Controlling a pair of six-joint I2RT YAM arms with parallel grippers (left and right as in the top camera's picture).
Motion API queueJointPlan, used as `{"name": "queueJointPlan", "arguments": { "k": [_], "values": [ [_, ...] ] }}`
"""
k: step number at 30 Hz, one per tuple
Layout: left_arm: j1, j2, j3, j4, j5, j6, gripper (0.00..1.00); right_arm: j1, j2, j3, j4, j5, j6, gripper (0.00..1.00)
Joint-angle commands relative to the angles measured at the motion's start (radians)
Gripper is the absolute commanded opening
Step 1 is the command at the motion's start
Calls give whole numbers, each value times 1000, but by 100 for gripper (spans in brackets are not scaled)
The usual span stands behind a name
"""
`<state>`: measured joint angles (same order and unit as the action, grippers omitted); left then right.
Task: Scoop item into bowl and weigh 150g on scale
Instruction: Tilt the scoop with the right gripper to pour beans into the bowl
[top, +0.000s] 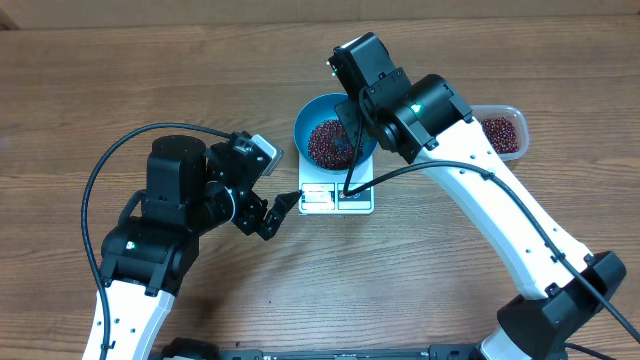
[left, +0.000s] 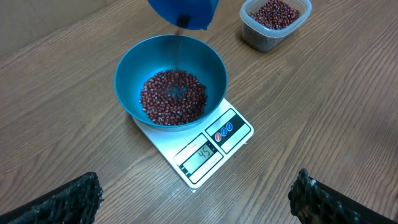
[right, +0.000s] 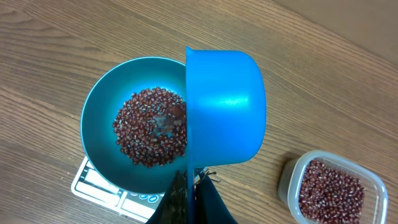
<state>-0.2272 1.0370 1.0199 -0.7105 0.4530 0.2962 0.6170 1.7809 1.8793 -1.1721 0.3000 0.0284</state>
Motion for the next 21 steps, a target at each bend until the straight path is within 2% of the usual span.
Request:
{"name": "queueJointPlan", "arguments": {
  "k": [1, 21],
  "values": [
    [5, 3, 26, 4, 15, 22, 100, 6, -34, 36, 3, 25, -3, 4],
    [5, 3, 26, 4, 16, 22, 100, 3, -36, 36, 53, 14, 25, 4]
  ]
}}
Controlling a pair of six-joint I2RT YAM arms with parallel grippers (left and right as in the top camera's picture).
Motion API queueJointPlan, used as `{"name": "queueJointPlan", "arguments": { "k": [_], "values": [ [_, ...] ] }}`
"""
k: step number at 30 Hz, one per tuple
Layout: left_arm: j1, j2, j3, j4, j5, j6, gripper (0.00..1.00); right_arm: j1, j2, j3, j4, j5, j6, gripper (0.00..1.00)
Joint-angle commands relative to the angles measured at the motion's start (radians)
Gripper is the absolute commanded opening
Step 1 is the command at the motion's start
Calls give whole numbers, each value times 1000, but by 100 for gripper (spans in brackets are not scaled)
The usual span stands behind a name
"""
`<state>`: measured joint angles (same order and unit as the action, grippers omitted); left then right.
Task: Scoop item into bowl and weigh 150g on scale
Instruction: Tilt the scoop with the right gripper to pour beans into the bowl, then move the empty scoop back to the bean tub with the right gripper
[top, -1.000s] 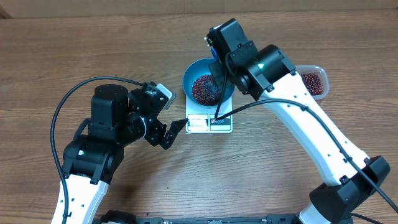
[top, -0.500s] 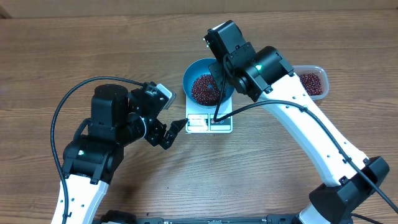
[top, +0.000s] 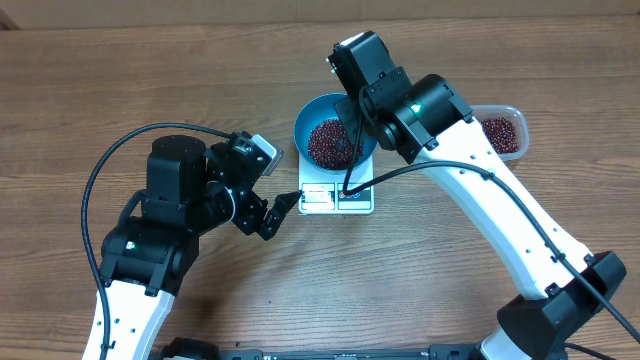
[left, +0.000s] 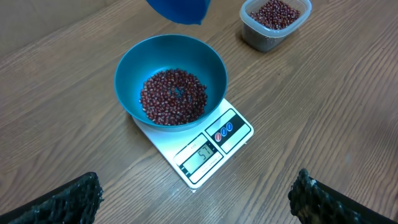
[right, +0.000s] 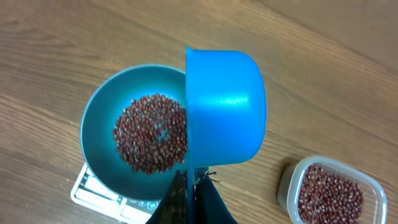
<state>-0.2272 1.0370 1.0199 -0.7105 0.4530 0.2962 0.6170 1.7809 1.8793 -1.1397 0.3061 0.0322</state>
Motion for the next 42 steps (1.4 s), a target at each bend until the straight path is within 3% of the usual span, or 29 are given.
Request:
{"name": "queueJointPlan", "arguments": {
  "k": [1, 17, 33, 42],
  "values": [
    [5, 3, 26, 4, 15, 22, 100, 0, -36, 36, 27, 10, 21, 4],
    [5, 3, 26, 4, 15, 22, 99, -106, -42, 37, -36, 352, 133, 4],
    [5, 3, 26, 4, 15, 22, 100, -312, -36, -2, -218, 346, 208, 4],
    [5, 3, 26, 4, 15, 22, 100, -366, -35, -114, -199, 343, 208, 4]
  ]
}}
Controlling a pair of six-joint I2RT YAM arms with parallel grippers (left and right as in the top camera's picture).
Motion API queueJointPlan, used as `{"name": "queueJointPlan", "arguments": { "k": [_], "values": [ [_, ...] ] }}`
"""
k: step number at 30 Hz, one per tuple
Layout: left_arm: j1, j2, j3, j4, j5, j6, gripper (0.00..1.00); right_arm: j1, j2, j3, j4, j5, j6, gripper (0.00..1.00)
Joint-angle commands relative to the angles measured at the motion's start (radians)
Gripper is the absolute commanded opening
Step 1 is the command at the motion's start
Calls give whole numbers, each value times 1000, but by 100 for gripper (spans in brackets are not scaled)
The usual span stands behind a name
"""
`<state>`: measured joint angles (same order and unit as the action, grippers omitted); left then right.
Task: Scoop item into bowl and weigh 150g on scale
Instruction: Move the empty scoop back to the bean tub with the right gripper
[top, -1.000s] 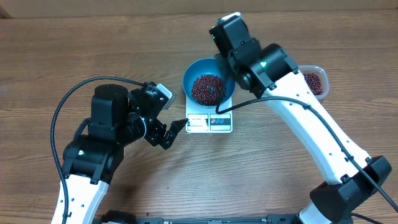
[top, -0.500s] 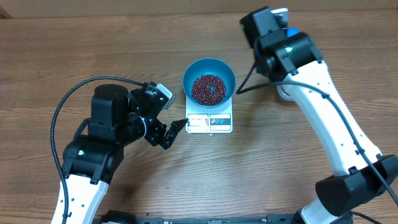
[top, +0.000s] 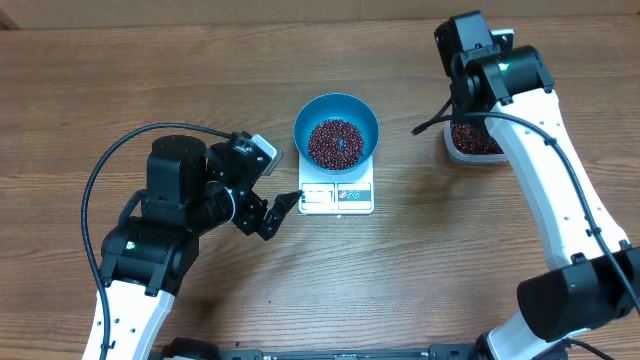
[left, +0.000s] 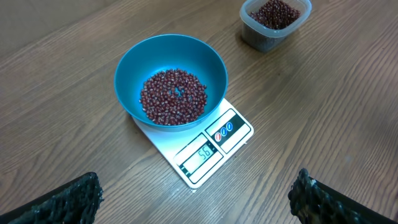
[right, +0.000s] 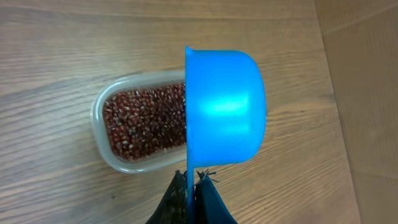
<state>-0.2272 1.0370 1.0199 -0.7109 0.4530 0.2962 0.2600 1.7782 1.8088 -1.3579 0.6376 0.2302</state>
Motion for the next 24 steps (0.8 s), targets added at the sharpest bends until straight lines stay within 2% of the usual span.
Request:
{"name": "queueJointPlan", "arguments": {
  "k": [1, 12, 24],
  "values": [
    [5, 3, 26, 4, 15, 22, 99, -9, -32, -55, 27, 12, 10, 4],
    [5, 3, 26, 4, 15, 22, 99, -9, -8, -165, 113, 16, 9, 4],
    [5, 3, 26, 4, 15, 22, 100, -12, 53, -172, 153, 19, 5, 4]
  ]
}}
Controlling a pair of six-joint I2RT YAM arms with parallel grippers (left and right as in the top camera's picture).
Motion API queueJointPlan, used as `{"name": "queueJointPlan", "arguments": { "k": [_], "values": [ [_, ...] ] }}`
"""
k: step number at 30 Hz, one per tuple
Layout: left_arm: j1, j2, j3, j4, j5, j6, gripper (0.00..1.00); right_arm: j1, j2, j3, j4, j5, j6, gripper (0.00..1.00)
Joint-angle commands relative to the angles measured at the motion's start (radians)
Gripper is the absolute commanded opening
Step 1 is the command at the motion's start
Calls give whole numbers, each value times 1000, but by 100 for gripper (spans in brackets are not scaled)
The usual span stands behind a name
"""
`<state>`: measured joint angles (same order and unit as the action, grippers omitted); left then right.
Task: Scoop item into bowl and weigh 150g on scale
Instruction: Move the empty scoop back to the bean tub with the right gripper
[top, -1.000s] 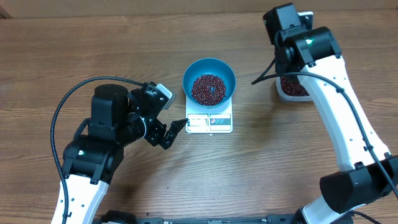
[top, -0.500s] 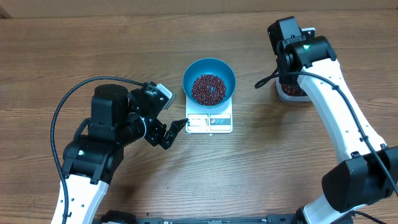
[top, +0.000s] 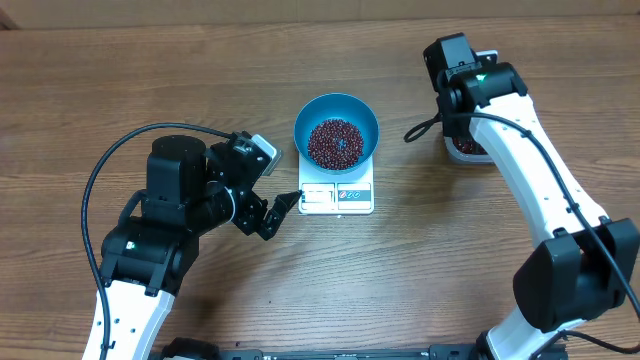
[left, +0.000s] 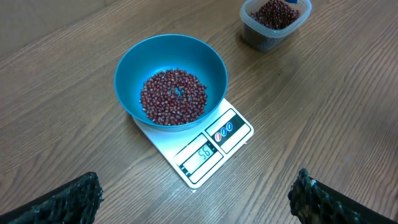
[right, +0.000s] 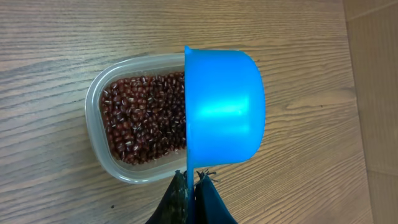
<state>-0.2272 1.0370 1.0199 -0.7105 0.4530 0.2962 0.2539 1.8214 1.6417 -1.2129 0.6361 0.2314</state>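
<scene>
A blue bowl (top: 336, 133) of red beans (left: 173, 96) sits on the white scale (left: 211, 149), whose display (left: 203, 153) reads 56. My right gripper (right: 192, 178) is shut on the handle of a blue scoop (right: 222, 106), held on its side over the clear tub (right: 121, 162) of red beans (right: 144, 115) at the far right. In the overhead view that arm covers most of the tub (top: 468, 146). My left gripper (left: 194, 198) is open, low in front of the scale, with its fingers (left: 61, 200) wide apart and nothing between them.
The wooden table (top: 150, 70) carries only the scale, bowl and tub. A black cable (top: 120, 155) loops above the left arm. Beyond the table's far edge a brown wall or board (right: 373, 93) shows in the right wrist view.
The right gripper with the scoop has come lower and a little left over the bean tub, which now looks larger. The left arm and the scale reading of 56 are unchanged.
The right gripper held the scoop tipped over the bowl with beans falling and the scale at 45. Then the pour had ended and the display read 51. Later the scoop was over the bean tub with 56 showing, and now it is closer to the tub.
</scene>
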Motion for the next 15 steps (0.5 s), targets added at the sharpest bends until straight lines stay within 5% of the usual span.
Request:
{"name": "queueJointPlan", "arguments": {
  "k": [1, 15],
  "values": [
    [5, 3, 26, 4, 15, 22, 99, -8, 12, -5, 8, 21, 4, 4],
    [5, 3, 26, 4, 15, 22, 100, -91, 28, -85, 35, -4, 4, 4]
  ]
}}
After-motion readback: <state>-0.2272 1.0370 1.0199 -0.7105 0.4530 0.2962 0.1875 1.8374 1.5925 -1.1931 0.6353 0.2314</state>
